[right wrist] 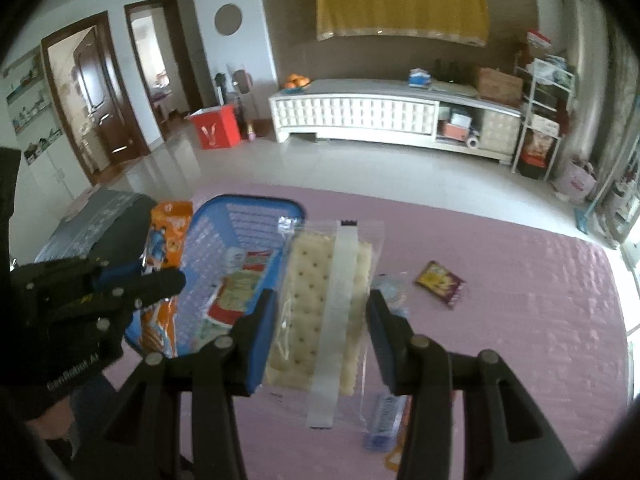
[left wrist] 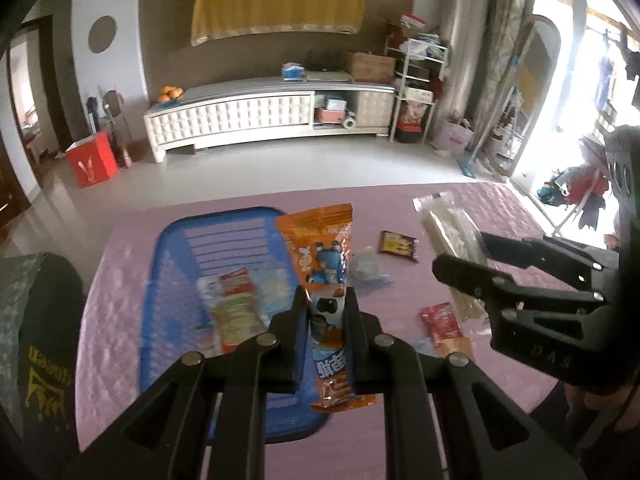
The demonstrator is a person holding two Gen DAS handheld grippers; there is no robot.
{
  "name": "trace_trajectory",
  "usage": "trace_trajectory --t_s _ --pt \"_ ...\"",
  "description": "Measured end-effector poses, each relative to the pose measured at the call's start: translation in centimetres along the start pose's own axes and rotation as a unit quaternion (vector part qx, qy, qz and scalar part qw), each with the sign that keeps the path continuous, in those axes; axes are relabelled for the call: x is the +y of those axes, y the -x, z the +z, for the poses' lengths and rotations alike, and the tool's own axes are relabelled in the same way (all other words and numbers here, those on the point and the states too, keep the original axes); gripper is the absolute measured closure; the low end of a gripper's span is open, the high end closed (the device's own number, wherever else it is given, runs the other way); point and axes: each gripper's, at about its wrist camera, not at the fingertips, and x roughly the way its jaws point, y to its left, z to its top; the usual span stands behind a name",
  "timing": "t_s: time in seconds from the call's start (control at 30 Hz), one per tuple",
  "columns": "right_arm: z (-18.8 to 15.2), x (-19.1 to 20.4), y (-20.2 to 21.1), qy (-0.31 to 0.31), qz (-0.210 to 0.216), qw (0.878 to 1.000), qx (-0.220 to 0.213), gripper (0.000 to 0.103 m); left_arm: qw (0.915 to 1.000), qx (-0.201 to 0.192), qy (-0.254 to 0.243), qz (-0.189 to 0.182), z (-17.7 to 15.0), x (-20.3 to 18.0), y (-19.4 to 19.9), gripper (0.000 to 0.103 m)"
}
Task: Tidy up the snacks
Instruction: 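Carry both held snacks over the basket and open the left gripper, then lower the clear cracker sleeve into the basket and open the right gripper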
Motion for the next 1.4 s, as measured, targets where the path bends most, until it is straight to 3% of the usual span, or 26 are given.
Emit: trace_trajectory --t_s 0.33,0.6,0.67,0.73,0.87,1.13,1.23,1.4 --pt "-0.8 2.9 -3.1 0.012 0.017 0.999 0.03 0.053 0.9989 0.039 0.024 0.009 -3.0 5.3 -2.2 0.089" --pt "-1.2 3.1 -4.0 0.011 0.001 0.999 0.047 0.053 0.9972 0.072 0.015 -0.012 -5.1 4.7 -5.6 0.089" --pt "-1.2 2.9 -3.8 0.009 -0.003 0.999 0.048 0.053 0.9966 0.081 0.006 -0.014 -5.2 4.1 -6.0 0.082" --pt "-1.3 3.1 -3.7 0.009 -0.006 0.999 0.048 0.053 0.9965 0.082 -0.001 -0.016 -5.3 3.6 -5.9 0.054" --pt "-1.1 3.3 -3.1 0.01 -0.003 0.999 0.043 0.053 0.9971 0.072 0.003 -0.026 -5.0 3.2 -4.7 0.053" --pt "-0.1 5.4 -2.8 0.028 0.009 0.999 0.036 0.053 0.9991 0.037 0.021 -0.004 -3.7 5.5 -1.4 0.053" --pt "0.6 6.5 -3.4 0.04 0.016 0.998 0.036 0.053 0.9993 0.021 0.015 0.028 -3.5 6.9 -0.1 0.037" --pt "1.8 8.7 -5.2 0.059 0.028 0.997 0.044 0.053 0.9985 0.011 0.018 0.05 -3.3 9.5 0.6 0.037"
